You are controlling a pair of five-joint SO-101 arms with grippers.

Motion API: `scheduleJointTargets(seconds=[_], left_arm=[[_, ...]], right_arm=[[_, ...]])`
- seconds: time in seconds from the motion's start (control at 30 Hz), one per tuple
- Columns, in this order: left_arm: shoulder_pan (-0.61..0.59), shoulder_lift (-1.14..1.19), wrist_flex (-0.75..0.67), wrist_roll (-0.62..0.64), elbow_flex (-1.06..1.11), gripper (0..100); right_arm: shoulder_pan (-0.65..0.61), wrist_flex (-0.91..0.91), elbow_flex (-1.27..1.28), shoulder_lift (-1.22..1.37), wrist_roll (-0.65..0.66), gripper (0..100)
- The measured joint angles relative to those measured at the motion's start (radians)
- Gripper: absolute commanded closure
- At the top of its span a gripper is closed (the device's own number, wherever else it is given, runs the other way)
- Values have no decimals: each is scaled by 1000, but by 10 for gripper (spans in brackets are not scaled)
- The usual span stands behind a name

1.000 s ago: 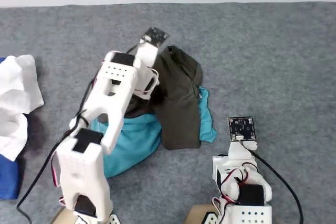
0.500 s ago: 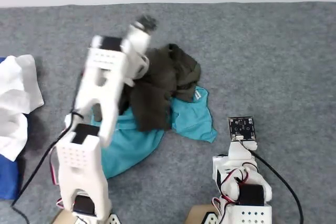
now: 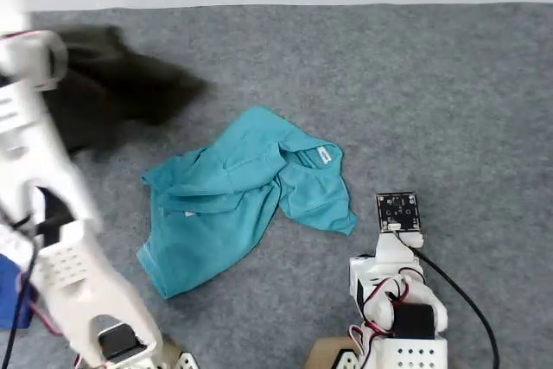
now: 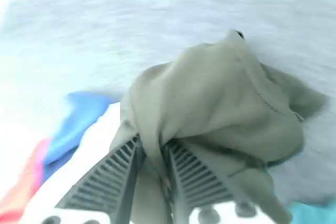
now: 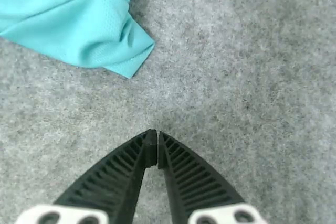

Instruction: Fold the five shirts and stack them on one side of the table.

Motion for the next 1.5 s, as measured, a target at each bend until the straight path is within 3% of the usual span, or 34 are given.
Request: scheduleJointTargets(seconds=[0.23,0.53,0.8,1.13,1.37,1.5], left_arm=[[-284,0,0,0,-40,991],[-322,0,31,-60,-41,750],[-359,-55,37,-61,-103,750],[-453,-282,37,-61,-250,750],[-463,-396,37,-23,-252,849],[-439,-463,37,5,-219,853]], right_arm=[[0,0,0,0,0,987],[0,0,0,0,0,987],[0,0,0,0,0,987],[0,0,0,0,0,987],[0,0,0,0,0,987],[0,0,0,0,0,987]])
